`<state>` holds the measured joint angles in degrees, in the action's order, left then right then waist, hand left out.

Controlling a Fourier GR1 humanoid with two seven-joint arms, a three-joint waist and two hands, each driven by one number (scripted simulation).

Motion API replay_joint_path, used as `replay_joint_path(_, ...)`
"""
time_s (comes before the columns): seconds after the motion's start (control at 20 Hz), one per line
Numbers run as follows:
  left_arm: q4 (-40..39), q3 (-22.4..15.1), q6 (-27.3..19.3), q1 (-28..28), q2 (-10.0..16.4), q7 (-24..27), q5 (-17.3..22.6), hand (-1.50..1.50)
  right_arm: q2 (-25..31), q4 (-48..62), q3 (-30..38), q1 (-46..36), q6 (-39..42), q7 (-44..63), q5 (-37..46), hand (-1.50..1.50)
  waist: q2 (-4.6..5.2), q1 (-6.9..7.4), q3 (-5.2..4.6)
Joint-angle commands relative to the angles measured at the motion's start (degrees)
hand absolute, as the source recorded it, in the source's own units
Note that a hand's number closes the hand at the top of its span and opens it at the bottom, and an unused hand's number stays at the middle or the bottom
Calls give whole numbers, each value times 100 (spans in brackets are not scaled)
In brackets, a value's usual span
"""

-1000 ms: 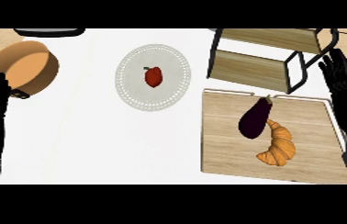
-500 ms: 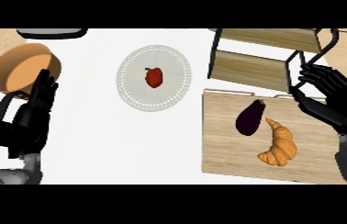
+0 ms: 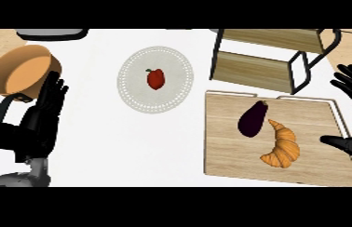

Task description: Pick the croissant from the tray and place it in the tiered shelf

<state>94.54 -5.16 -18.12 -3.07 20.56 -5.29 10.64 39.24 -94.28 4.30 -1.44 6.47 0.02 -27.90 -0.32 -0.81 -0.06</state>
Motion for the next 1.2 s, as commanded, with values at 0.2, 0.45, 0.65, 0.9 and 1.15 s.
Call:
replay_joint_path(0.2,162,134,108,-165,97,-246,123,0,1595,-1490,-587,73,499,1577,1010,-150,-7,35,-19)
replay_joint_path(0.45,-61,-32,85,-40,-63,-59,-28,0,2384,-2108,-1028,-189,521,2880,1984,-150,30,139,-28)
replay_joint_path(0.65,94,-60,72,11,-128,-76,-84,0,2294,-2652,-1455,-532,420,4235,2325,-150,26,152,-11)
replay_joint_path(0.9,-372,113,220,-381,-149,48,-86,0,1307,-2456,-2803,-1356,366,5438,3356,-150,56,203,-6)
replay_joint_path(1.15,281,-114,15,-129,-250,-333,-313,0,1112,-1873,-3327,-1334,721,5541,4383,-150,33,177,5)
